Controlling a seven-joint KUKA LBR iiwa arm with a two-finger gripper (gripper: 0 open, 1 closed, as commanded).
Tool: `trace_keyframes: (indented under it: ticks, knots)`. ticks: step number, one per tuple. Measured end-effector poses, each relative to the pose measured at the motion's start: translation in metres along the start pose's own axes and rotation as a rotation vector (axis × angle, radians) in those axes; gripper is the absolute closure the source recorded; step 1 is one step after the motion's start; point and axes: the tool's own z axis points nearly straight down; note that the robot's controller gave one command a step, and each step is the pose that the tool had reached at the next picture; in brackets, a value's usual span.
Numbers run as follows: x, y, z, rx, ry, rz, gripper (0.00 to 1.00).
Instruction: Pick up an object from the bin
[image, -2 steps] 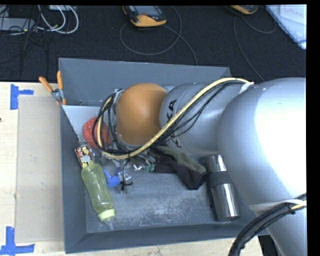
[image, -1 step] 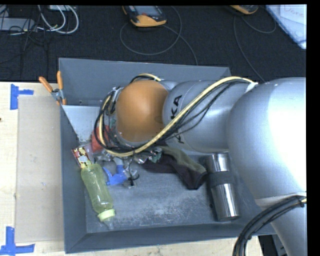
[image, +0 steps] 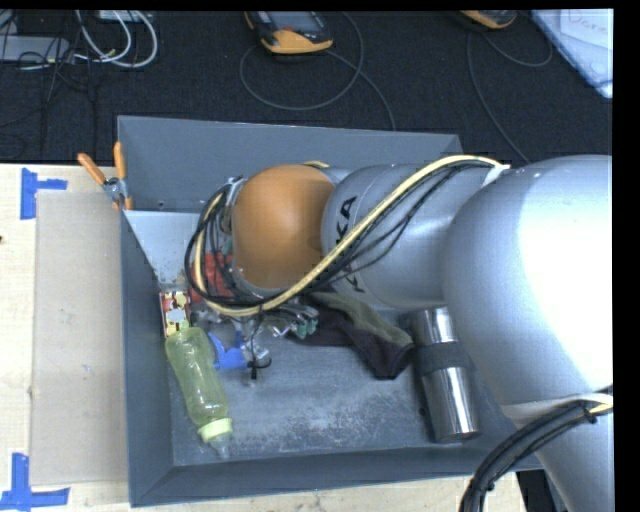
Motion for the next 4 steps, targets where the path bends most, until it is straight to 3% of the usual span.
trace_keyframes:
  ticks: [1, 3, 4]
  knots:
    - [-0.004, -0.003, -0.002, 0.007, -0.01, -0.172, 1.0]
    - [-0.003, -0.003, -0.007, 0.005, -0.006, -0.17, 1.0]
    - [-0.001, -0.002, -0.034, 0.002, -0.002, -0.17, 1.0]
